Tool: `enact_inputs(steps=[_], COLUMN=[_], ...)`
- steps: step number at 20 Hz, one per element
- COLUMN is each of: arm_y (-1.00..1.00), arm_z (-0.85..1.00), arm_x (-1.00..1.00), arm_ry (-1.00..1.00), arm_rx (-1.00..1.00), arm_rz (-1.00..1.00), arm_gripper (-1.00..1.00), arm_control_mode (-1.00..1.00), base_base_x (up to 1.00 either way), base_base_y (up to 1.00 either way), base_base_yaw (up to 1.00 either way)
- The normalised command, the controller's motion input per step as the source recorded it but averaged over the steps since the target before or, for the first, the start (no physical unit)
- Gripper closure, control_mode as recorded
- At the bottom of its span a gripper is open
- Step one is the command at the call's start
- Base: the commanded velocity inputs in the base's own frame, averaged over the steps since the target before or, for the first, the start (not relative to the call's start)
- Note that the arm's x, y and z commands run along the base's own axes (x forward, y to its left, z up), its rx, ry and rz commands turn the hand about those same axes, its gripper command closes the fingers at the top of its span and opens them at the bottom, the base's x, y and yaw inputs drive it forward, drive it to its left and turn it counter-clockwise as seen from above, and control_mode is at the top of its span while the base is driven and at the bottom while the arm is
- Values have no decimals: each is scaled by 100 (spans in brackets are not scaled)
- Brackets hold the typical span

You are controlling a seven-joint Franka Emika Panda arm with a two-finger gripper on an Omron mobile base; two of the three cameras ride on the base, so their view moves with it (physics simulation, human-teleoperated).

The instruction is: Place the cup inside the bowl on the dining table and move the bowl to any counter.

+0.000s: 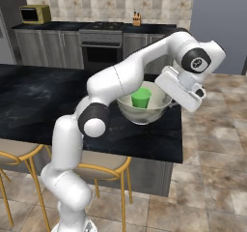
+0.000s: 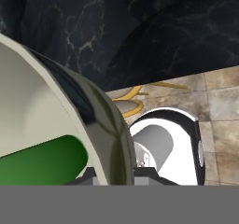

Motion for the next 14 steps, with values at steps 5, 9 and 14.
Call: enact_inputs(steps=[5, 9, 14], arm_y=[0, 0, 0], arm_z=[1, 0, 0], arm_x=[-6, 0, 0], arm_ry=[0, 0, 0], arm_rx=[0, 0, 0], arm_rz=[0, 0, 0], arm_gripper=[100, 100, 100], arm_control_mode=[-100, -100, -100], base_base_x=[0, 0, 0], base_base_y=[0, 0, 0], base_base_yaw=[0, 0, 0])
